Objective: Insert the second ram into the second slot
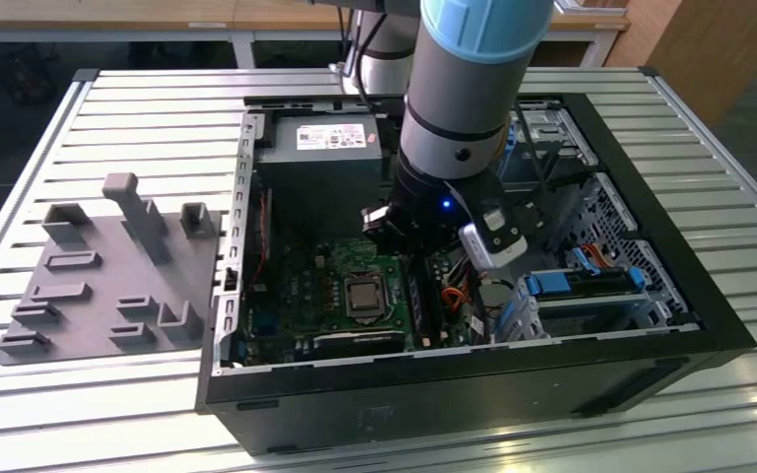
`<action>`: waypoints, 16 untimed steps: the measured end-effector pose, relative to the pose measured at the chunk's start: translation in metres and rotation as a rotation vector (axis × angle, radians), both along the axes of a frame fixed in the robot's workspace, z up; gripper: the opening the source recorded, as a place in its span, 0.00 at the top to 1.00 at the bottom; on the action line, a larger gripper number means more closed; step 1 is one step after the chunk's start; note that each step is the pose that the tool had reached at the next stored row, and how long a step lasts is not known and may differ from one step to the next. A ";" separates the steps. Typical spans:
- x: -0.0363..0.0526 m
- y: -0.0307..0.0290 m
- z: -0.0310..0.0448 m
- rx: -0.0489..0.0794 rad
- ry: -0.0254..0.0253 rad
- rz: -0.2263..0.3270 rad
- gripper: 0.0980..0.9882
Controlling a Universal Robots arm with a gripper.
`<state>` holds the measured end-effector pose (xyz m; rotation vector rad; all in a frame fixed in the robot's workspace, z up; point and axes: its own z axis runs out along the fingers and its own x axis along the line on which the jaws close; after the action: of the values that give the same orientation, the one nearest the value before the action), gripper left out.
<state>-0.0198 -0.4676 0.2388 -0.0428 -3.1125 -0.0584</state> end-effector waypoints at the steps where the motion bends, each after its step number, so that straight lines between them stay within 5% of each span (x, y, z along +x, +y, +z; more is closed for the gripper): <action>1: 0.0001 0.0000 -0.0005 0.000 0.0009 0.000 0.98; 5: 0.0037 0.0000 -0.0040 0.000 0.0064 0.005 0.98; 16: 0.0062 0.0000 -0.0065 0.001 0.0067 0.018 0.98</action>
<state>-0.0136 -0.4676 0.2323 -0.0143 -3.1057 -0.0600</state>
